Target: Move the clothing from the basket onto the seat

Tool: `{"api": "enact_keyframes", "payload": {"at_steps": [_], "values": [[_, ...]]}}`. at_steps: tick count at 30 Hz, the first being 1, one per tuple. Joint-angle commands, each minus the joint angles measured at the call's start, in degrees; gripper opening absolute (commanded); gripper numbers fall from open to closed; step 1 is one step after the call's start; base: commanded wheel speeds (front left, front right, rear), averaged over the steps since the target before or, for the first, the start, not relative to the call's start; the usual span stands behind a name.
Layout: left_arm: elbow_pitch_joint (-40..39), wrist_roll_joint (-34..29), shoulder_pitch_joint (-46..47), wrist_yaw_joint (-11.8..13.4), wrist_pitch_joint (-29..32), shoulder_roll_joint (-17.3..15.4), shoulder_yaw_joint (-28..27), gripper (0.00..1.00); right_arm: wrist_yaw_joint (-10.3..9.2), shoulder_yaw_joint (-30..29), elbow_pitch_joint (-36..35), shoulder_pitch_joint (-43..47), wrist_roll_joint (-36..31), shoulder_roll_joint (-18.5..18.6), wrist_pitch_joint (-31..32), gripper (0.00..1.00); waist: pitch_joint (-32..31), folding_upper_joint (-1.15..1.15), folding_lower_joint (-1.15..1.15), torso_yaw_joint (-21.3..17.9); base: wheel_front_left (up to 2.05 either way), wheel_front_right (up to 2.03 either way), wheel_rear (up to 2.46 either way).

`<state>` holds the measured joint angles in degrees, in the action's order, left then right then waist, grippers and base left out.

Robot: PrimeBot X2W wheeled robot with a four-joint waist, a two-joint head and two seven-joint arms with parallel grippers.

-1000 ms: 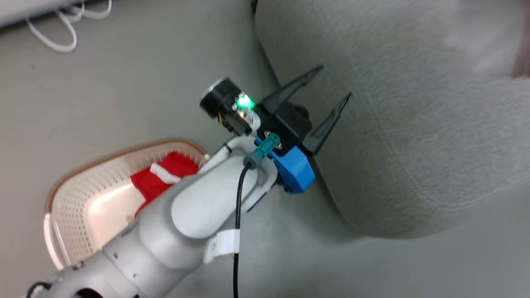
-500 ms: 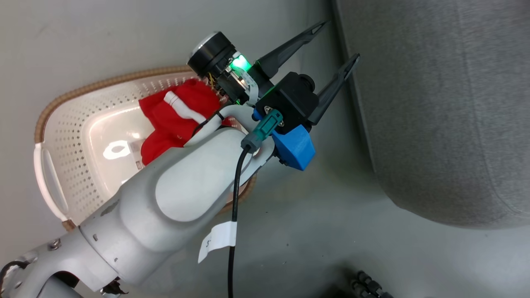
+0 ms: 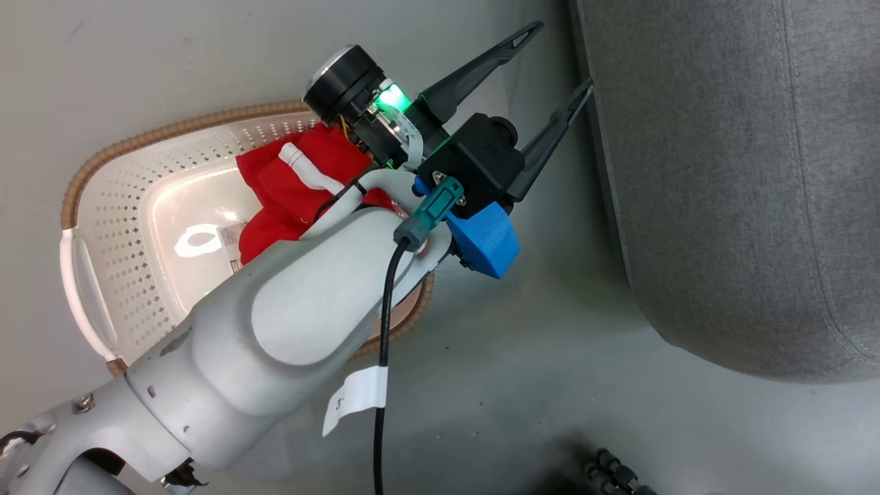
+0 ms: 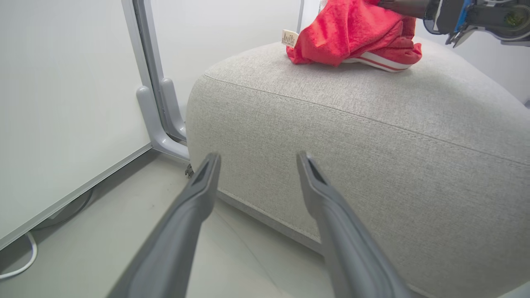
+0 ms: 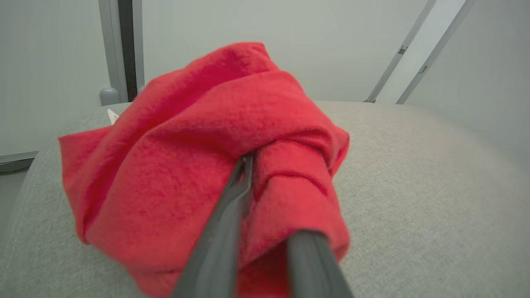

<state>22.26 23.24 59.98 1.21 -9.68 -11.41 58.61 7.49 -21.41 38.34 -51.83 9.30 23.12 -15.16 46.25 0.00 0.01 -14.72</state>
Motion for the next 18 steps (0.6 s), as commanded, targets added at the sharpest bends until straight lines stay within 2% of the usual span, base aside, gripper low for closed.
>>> {"api": "enact_keyframes", "payload": {"at_steps": [1,10,14,17,18], "values": [[0.1,0.4,-0.1,0.2,-0.5,-0.1,0.1,1.00,0.01,-0.1,-0.8,1.8,0.2,0.0,0.0,1.00,-0.8,0.00,-0.01,0.1,0.00,0.00,0.00],[2.3,3.2,-4.9,1.3,-4.1,0.3,-1.9,1.00,0.01,-0.4,-9.6,14.7,0.4,-2.4,0.0,1.00,-10.5,0.00,-0.01,-0.5,0.00,0.00,0.00],[3.1,5.4,-8.6,1.9,-5.2,0.2,-4.6,1.00,0.01,-0.7,-15.6,20.5,0.3,-3.9,0.0,1.00,-16.5,0.00,-0.01,-0.6,0.00,0.00,0.00],[2.8,6.4,-12.2,2.9,-5.5,-0.3,-7.9,1.00,0.01,1.2,-20.8,24.9,-0.6,-5.4,0.0,1.00,-21.5,0.00,-0.01,-0.1,0.00,0.00,0.00],[2.8,6.4,-12.2,2.9,-5.5,-0.3,-7.9,1.00,0.01,1.2,-20.8,24.9,-0.6,-5.4,0.0,1.00,-21.5,0.00,-0.01,-0.1,0.00,0.00,0.00]]}}
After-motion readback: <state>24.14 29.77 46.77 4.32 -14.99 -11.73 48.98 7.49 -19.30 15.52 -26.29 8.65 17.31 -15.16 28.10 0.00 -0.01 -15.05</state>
